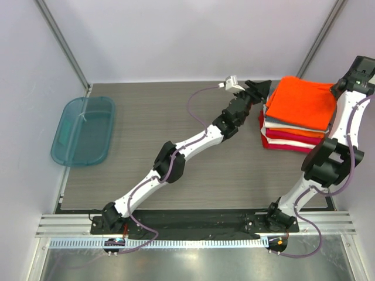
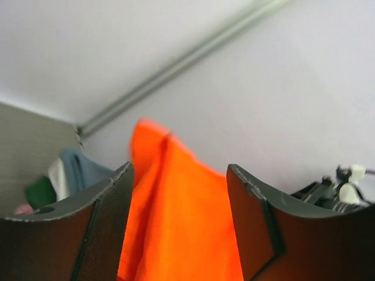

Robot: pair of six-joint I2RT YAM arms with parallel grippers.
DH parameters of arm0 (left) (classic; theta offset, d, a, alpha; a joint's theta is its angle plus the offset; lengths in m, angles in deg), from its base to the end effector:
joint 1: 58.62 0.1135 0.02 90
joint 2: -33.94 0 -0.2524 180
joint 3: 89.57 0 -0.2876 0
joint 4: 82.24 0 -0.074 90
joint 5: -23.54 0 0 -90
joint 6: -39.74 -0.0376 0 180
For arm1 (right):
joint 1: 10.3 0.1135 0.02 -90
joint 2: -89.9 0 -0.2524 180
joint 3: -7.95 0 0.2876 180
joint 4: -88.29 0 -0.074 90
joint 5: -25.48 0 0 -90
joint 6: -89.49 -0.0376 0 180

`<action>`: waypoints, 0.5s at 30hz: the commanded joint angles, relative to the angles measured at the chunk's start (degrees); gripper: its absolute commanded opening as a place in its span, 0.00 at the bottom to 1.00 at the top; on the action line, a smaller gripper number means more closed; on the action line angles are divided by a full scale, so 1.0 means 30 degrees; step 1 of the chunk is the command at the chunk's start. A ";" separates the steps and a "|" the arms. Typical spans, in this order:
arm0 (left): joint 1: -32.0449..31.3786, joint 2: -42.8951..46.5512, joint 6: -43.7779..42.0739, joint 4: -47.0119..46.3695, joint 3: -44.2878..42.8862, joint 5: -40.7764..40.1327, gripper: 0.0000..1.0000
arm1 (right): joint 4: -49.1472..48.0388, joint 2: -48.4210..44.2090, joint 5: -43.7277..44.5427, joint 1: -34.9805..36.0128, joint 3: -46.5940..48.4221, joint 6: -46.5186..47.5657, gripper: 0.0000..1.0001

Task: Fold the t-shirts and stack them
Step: Neatly place the folded tshirt to the corner

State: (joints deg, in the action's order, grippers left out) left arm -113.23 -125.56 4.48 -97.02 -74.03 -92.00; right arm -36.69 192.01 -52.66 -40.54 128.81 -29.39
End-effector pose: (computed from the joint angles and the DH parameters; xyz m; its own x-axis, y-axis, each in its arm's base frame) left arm 0.3865 -0.5160 0.2632 -0.2958 -0.8558 -0.4245 0.4487 0.2678 -0.8526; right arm 0.3716 -0.2256 0.3872 -0.1403 0.6289 -0.7647 0.8038 0.5234 0.2829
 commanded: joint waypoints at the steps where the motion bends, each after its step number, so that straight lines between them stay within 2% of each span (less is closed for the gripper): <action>1: 0.1645 0.0344 0.0003 -0.1487 -0.0522 -0.1099 0.69 | -0.1817 0.2024 -0.0201 -0.0291 0.1339 -0.0596 0.18; 3: 0.2146 0.1216 0.0093 -0.1544 0.0727 -0.0281 0.72 | -0.1992 0.3607 -0.1337 -0.0291 0.2481 -0.0538 0.64; 4: 0.2526 0.1833 0.0122 -0.1719 0.1666 0.0652 0.72 | -0.2051 0.4047 -0.1925 -0.0291 0.2894 -0.0422 0.82; 7: 0.2676 0.4703 -0.0753 -0.2716 0.5759 0.1478 0.71 | -0.1323 0.5281 -0.2751 -0.0262 0.4475 -0.0216 0.83; 15: 0.2676 1.1265 -0.2426 -0.1551 1.3328 0.3005 0.71 | -0.1349 0.1097 0.0352 0.1025 0.1496 0.1365 0.81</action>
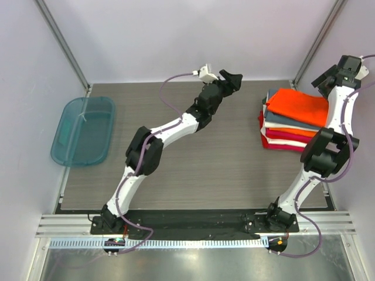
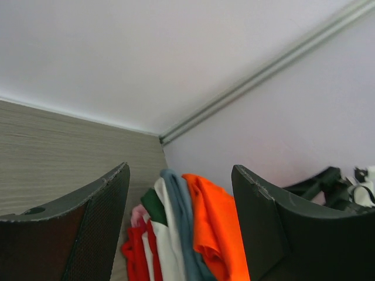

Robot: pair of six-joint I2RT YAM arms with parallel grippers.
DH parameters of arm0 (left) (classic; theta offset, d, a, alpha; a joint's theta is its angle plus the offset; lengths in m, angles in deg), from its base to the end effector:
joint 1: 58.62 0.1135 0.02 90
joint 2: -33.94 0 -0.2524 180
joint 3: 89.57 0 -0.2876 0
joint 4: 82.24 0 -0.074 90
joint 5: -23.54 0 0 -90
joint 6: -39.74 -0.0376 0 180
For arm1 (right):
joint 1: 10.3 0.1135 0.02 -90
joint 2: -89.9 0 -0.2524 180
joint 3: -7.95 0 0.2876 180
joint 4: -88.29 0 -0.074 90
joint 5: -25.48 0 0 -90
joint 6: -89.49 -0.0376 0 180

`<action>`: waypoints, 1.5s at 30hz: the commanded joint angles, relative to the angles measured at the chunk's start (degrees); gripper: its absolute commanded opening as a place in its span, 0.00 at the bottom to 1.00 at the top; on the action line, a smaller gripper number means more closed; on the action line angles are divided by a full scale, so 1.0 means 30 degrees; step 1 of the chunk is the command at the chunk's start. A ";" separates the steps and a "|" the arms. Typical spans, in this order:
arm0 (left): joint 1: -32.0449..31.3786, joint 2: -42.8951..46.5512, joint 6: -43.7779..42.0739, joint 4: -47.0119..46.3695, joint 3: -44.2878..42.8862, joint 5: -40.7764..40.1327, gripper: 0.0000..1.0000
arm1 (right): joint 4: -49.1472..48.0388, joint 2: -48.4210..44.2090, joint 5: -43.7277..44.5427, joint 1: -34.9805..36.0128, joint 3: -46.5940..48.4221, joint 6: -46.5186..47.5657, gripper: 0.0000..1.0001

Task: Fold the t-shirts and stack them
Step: Neatly place the folded tshirt to the corner

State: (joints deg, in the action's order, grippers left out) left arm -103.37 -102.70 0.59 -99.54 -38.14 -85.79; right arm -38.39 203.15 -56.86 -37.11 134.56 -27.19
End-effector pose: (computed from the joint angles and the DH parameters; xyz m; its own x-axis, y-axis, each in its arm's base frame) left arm 0.4323 -0.4110 0.2640 -0.2633 -0.7694 -0.5820 0.3613 0.4808 -0.7990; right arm 0.4304 -0.2231 0.3404 -0.2705 0.6353 -0.7233 0.7383 0.6191 0.2677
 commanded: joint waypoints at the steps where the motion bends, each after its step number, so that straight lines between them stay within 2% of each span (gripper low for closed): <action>1: -0.0639 0.4899 -0.1304 -0.0359 0.2040 0.0936 0.71 | -0.0751 -0.3465 0.2043 0.0260 -0.1178 0.0746 0.81; 3: -0.0639 0.6311 -0.1685 0.0255 0.4179 0.0849 0.72 | -0.0751 -0.4261 0.2311 0.0643 -0.2292 0.1068 0.80; 8: -0.0639 1.0876 -0.3208 0.3472 0.7579 0.0409 0.73 | -0.0780 -0.6372 -0.0936 0.1346 -0.4142 0.1099 0.65; 13: -0.0552 1.4632 -0.3737 0.5357 1.1643 -0.1109 0.73 | -0.3030 -0.6813 -0.7487 0.1640 -0.6192 -0.0591 0.36; 15: -0.0551 1.6385 -0.3825 0.5415 1.3056 -0.1552 0.73 | -0.4930 -0.6960 -0.8642 0.2020 -0.7274 -0.1911 0.29; 16: -0.0522 1.6947 -0.3825 0.5503 1.4135 -0.1844 0.74 | -0.5521 -0.6960 -0.9372 0.2225 -0.7540 -0.3049 0.23; 17: -0.0464 1.8606 -0.3883 0.6345 1.5219 -0.2659 0.75 | -0.7412 -0.7163 -0.9090 0.3155 -0.8268 -0.4424 0.16; 23: -0.0317 2.0319 -0.4264 0.8049 1.6577 -0.3427 0.75 | -1.0358 -0.7371 -0.8794 0.3076 -1.0850 -0.6605 0.08; 26: -0.0259 2.1169 -0.4499 0.8725 1.7277 -0.3838 0.75 | -1.2316 -0.7311 -0.8910 0.3076 -1.3161 -0.7246 0.04; 28: -0.0200 2.1724 -0.4528 0.8785 1.7893 -0.4044 0.75 | -1.4628 -0.7282 -0.9347 0.2931 -1.5909 -0.7804 0.01; 34: -0.0171 2.2577 -0.4382 0.9429 1.8627 -0.3781 0.75 | -1.7213 -0.9155 -0.9144 0.2579 -2.0196 -0.8100 0.01; 40: -0.0171 2.2665 -0.4323 0.9692 1.8864 -0.3400 0.75 | -1.5871 -1.0355 -0.9176 0.2228 -1.8357 -0.6990 0.01; 45: -0.0171 2.2782 -0.4440 0.9722 1.8863 -0.3429 0.75 | -1.4960 -1.1441 -0.8532 0.0475 -1.6919 -0.6811 0.01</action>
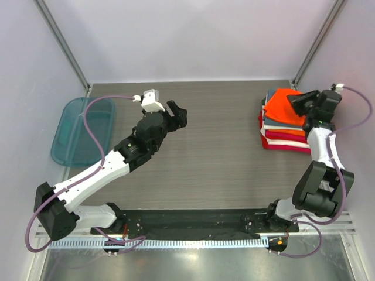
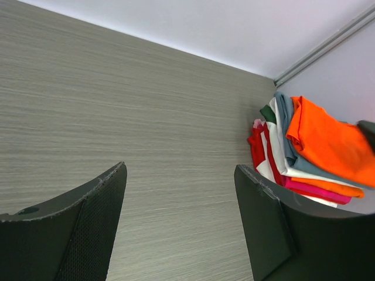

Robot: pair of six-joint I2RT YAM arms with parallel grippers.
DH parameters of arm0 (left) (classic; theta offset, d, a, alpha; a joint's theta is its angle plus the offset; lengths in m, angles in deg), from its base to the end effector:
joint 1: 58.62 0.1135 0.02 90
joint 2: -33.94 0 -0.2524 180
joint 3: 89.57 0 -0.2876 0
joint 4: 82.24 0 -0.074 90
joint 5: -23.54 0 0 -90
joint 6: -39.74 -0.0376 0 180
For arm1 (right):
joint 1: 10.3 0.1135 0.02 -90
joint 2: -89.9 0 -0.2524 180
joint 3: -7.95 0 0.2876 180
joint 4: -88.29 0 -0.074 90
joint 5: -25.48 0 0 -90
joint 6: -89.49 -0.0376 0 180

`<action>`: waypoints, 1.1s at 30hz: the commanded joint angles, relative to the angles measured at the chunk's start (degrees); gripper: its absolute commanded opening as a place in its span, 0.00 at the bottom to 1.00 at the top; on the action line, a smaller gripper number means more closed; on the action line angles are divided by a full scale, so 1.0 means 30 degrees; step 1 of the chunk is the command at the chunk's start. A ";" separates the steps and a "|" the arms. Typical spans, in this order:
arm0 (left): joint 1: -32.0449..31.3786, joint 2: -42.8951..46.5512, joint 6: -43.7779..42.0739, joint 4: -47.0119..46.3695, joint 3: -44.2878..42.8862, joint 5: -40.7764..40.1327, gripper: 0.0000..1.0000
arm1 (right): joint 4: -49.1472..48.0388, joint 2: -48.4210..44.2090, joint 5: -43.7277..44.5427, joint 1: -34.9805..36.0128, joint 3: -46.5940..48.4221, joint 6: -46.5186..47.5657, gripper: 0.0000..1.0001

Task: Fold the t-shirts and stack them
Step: Neatly place the folded tshirt to the corner, then reset both grippers

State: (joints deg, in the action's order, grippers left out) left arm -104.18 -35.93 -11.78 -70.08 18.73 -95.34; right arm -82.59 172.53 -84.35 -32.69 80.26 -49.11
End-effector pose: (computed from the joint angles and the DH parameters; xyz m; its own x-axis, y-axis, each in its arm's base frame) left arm 0.2411 -0.2199 0.3405 -0.2803 -0.4924 -0.8240 0.1509 0.8252 -0.5444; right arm 0.3504 -0.1306 0.2759 -0.1566 0.8277 -0.5389 0.2722 0.5607 0.7820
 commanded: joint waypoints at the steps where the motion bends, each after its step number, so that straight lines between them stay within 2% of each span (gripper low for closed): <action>1: 0.0099 0.0554 -0.0346 -0.0099 -0.0094 -0.0216 0.75 | -0.0229 -0.1235 0.0838 -0.1264 0.1179 0.0439 0.01; 5: 0.0099 0.0554 -0.0375 0.0398 0.0081 -0.0157 0.75 | -0.0723 -0.0388 0.0842 -0.2494 0.0569 -0.0115 0.01; 7: 0.0099 0.0612 -0.0434 0.0603 0.0111 -0.0157 0.75 | -0.2009 0.0168 0.0607 -0.3282 -0.0572 -0.0993 0.01; 8: 0.0099 0.0642 -0.0434 0.0720 0.0140 -0.0215 0.75 | -0.4017 0.0229 0.0577 -0.3578 -0.2232 -0.1520 0.01; 11: 0.0099 0.0875 -0.0551 0.1218 0.0315 -0.0186 0.75 | -0.6547 0.0464 0.1014 -0.4867 -0.4786 -0.3454 0.01; 15: 0.0099 0.1549 -0.0697 0.1366 0.0959 -0.0420 0.75 | -0.7904 0.0289 0.1428 -0.5339 -0.5882 -0.4572 0.01; 19: 0.0099 0.1873 -0.0815 0.1571 0.1224 -0.0684 0.75 | -0.7349 -0.0501 0.1427 -0.5163 -0.4829 -0.4367 0.01; 26: 0.0128 0.1668 -0.0580 0.1746 0.1166 -0.0217 0.76 | -0.5799 -0.0181 -0.0036 -0.4841 -0.0879 -0.4456 0.01; 29: 0.0128 0.1667 -0.0785 0.2302 0.1107 -0.0303 0.77 | -0.3523 -0.0472 -0.0011 -0.3789 0.0470 -0.2679 0.01; 33: 0.0216 0.2105 -0.1312 0.3296 0.1136 -0.1209 0.79 | -0.0322 -0.1409 0.1512 -0.1184 0.1733 0.0077 0.01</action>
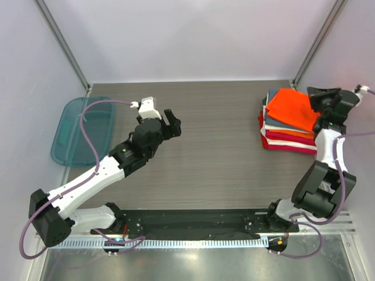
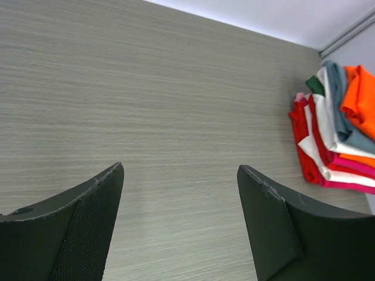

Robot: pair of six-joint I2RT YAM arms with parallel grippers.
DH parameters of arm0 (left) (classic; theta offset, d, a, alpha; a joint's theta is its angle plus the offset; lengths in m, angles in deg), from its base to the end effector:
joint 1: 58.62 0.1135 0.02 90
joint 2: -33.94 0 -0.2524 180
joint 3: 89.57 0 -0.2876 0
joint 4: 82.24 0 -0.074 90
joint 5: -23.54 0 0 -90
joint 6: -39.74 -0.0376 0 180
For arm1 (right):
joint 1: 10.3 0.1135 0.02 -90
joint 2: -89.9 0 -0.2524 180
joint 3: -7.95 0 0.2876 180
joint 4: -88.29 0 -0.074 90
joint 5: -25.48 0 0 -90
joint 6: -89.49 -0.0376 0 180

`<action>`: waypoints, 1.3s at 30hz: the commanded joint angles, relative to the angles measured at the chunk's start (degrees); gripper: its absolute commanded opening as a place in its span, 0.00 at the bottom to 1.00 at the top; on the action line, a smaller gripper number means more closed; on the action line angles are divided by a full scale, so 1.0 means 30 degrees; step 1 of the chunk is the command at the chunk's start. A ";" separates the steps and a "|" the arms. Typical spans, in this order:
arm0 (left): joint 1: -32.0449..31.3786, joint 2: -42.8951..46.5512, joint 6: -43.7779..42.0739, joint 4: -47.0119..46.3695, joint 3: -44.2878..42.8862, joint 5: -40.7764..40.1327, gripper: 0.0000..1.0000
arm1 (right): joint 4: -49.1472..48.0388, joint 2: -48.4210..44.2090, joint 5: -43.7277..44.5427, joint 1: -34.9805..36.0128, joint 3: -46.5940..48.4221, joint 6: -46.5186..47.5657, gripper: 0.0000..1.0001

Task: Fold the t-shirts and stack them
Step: Reset both grippers

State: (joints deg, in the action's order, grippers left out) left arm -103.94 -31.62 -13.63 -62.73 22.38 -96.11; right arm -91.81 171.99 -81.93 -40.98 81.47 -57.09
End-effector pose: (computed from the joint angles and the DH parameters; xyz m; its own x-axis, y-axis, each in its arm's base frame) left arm 0.2276 -0.2037 0.3246 -0.3354 -0.3983 -0.8538 0.1062 0.8845 -0.4543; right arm 0.3311 -0.1834 0.3045 0.1242 0.8524 -0.5080 0.2337 0.4724 0.8498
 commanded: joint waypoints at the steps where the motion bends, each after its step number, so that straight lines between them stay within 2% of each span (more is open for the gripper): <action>1: 0.0310 0.0962 -0.0809 0.1026 -0.0023 -0.1073 0.79 | 0.3309 -0.1373 0.0879 0.2917 0.1567 0.3268 0.01; 3: 0.0545 0.1285 -0.0927 0.1551 0.0181 -0.1162 0.80 | 0.4919 -0.1463 0.2073 0.4475 0.2154 0.4786 0.01; 4: 0.0807 0.1606 -0.1044 0.1700 0.0299 -0.1191 0.81 | 0.5767 -0.1608 0.2807 0.6571 0.2388 0.5347 0.01; 5: 0.0955 0.1725 -0.1074 0.1759 0.0532 -0.1162 0.83 | 0.6153 -0.1696 0.3569 0.7608 0.2477 0.5875 0.01; 7: 0.1480 0.1931 -0.0842 0.2023 0.1206 -0.1162 0.84 | 0.6652 -0.1901 0.6378 0.9980 0.2478 0.7569 0.01; 8: 0.1629 0.2076 -0.0695 0.2169 0.1441 -0.1191 0.84 | 0.6684 -0.2018 0.7143 1.2311 0.2275 0.8131 0.01; 10: 0.1893 0.2224 -0.0314 0.2550 0.2083 -0.1279 0.84 | 0.6742 -0.2136 0.8728 1.3909 0.1982 0.9242 0.01; 11: 0.1894 0.2369 -0.0052 0.2580 0.2319 -0.1337 0.84 | 0.6713 -0.2282 0.9110 1.5512 0.1516 0.9568 0.01; 14: 0.1894 0.2750 0.0359 0.2523 0.3753 -0.1367 0.83 | 0.6655 -0.2487 1.1042 1.7981 0.0200 1.1354 0.02; 15: 0.1923 0.3100 0.0448 0.2203 0.4221 -0.1396 0.82 | 0.6539 -0.2633 1.1569 1.9468 -0.0329 1.1736 0.03; 18: 0.1923 0.4094 0.0509 0.0801 0.6652 -0.1251 0.82 | 0.5107 -0.3159 1.2277 2.1176 -0.3285 1.2414 0.14; 19: 0.1923 0.4331 0.0392 0.0445 0.7354 -0.1163 0.82 | 0.4174 -0.3365 1.2423 2.1385 -0.5005 1.2327 0.36; 21: 0.1894 0.5352 -0.0802 -0.0781 0.9112 -0.0082 0.85 | 0.2735 -0.4298 1.2366 2.1592 -0.6858 1.1800 0.58; 23: 0.1894 0.6204 -0.1394 -0.1633 1.0457 0.0476 0.87 | 0.0801 -0.5092 1.2365 2.1651 -0.9351 1.1769 0.72; 24: 0.1894 0.6615 -0.2035 -0.1899 1.0843 0.0943 0.88 | 0.0331 -0.5415 1.2453 2.1651 -0.9996 1.1885 0.83; 25: 0.1894 0.7547 -0.2447 -0.2221 1.1253 0.1208 0.90 | -0.0515 -0.6085 1.2511 2.1651 -1.0583 1.2089 0.84; 26: 0.1894 0.7933 -0.2828 -0.2398 1.1721 0.1443 0.99 | -0.0842 -0.6295 1.2570 2.1651 -1.1546 1.2294 0.84; 31: 0.1894 0.9723 -0.3476 -0.5472 1.3889 0.3958 1.00 | -0.2135 -0.6735 1.2631 2.1651 -1.2933 1.2794 0.86; 33: 0.1894 1.0192 -0.3535 -0.6002 1.4244 0.4082 1.00 | -0.2572 -0.6941 1.2862 2.1651 -1.3165 1.2678 0.86; 39: 0.1894 1.0925 -0.2862 -0.4860 1.4215 0.2998 1.00 | -0.2047 -0.7993 1.3157 2.1622 -1.3401 1.2501 0.86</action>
State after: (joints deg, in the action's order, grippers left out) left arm -98.33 0.16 -22.20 -74.27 65.11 -86.82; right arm -93.71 150.46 -44.70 23.98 41.62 -19.89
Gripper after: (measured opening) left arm 0.996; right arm 0.857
